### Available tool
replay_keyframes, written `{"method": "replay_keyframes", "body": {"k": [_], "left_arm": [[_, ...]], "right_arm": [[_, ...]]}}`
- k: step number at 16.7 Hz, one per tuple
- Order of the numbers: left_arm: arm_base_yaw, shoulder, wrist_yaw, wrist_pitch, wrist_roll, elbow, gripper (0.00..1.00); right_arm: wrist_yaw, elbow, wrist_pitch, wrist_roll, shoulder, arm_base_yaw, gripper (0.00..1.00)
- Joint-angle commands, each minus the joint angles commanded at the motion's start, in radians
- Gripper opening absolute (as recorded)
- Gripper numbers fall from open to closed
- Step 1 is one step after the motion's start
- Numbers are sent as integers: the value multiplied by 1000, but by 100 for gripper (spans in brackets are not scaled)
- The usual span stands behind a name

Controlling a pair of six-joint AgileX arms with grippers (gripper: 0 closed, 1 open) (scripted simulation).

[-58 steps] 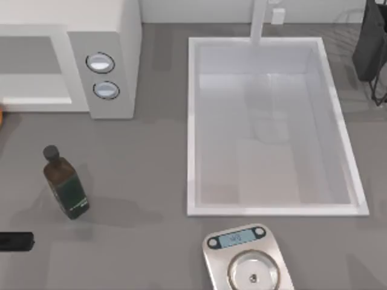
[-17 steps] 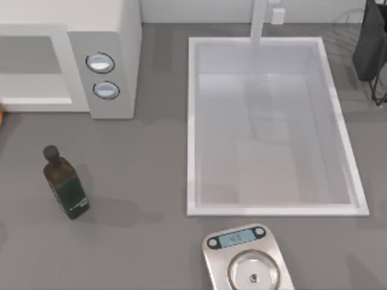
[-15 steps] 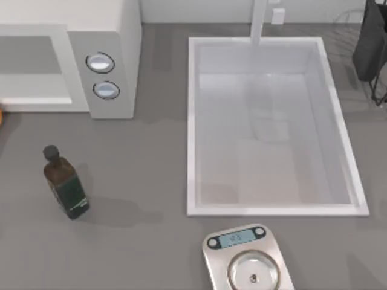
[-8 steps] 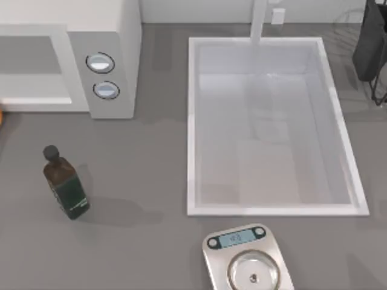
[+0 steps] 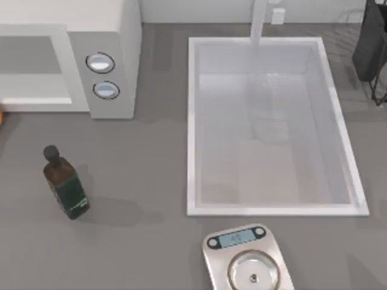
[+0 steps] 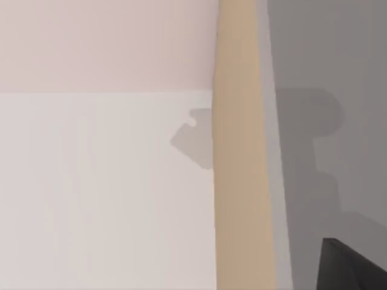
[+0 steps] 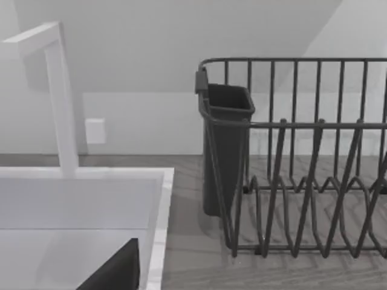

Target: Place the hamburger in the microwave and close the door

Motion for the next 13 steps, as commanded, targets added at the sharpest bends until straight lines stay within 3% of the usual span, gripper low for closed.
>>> {"method": "replay_keyframes", "body": {"k": [8,13], "left_arm": [[-8,1,-5,61,-9,-56,0],[-95,-147,-40,148,-98,-243,0]], "right_arm": [[0,0,0,0,0,0,100],[0,0,0,0,0,0,100]]}}
